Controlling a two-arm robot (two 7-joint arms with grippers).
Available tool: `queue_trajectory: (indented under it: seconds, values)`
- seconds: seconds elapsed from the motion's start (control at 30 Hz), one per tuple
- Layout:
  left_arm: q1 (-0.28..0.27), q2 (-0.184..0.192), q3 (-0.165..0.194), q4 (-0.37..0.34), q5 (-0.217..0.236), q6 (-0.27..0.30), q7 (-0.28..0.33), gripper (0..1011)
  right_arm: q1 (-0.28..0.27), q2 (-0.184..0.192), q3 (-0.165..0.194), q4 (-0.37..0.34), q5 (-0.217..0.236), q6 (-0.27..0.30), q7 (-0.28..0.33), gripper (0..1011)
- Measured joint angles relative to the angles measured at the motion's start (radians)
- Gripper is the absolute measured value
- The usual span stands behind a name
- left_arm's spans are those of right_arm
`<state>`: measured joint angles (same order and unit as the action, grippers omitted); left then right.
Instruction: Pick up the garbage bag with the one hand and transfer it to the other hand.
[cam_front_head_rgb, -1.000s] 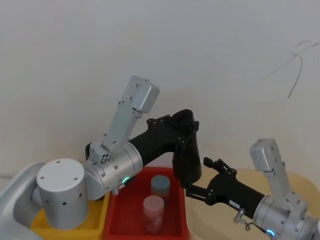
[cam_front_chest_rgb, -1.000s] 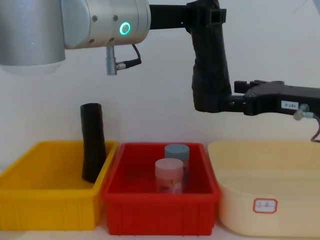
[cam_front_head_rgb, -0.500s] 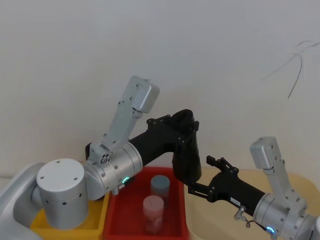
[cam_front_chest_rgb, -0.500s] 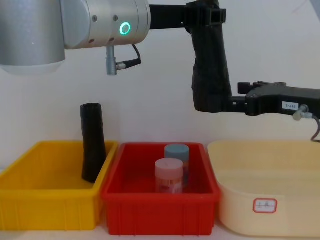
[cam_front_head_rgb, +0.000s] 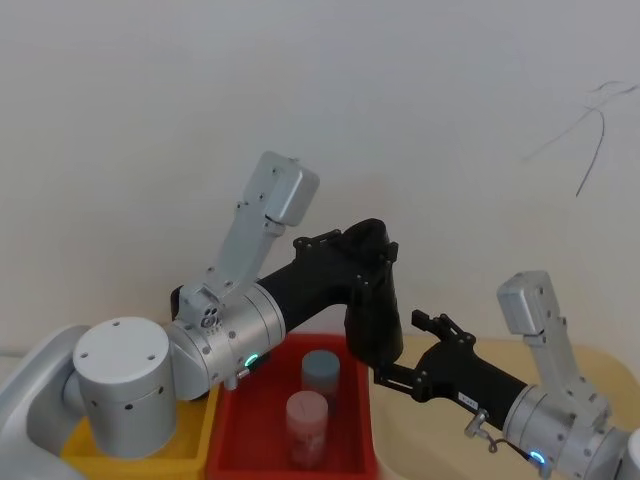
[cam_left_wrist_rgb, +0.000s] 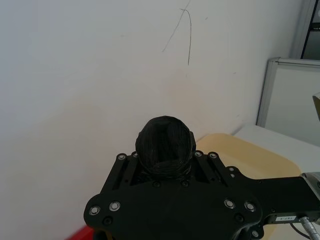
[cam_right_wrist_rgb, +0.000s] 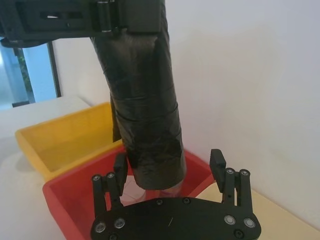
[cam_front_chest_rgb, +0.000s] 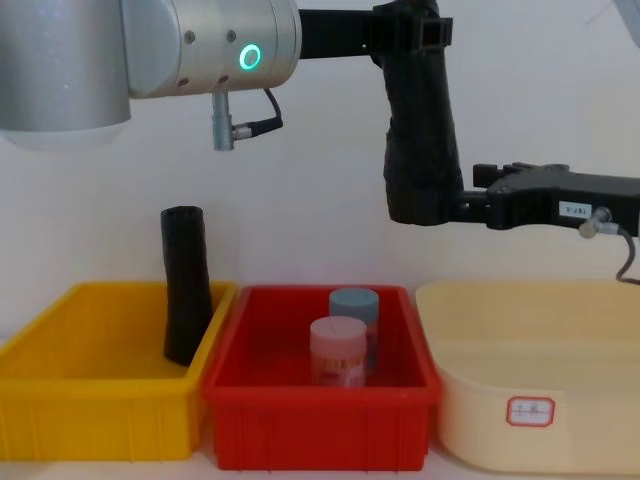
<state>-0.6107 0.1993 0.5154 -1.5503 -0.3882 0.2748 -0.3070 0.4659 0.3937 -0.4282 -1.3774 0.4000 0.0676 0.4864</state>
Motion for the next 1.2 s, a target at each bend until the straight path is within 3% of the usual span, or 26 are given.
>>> queue_trajectory:
  seconds: [0.57,1.2]
  values:
    - [0.000,0.000,0.000,0.000,0.000,0.000,0.000,386,0.013,-0.007,0.010,0.013,0.000,0.007,-0.011,1001]
    - [0.000,0.000,0.000,0.000,0.000,0.000,0.000,386,0.053,-0.025,-0.011,0.044,-0.005,0.008,0.004,1001]
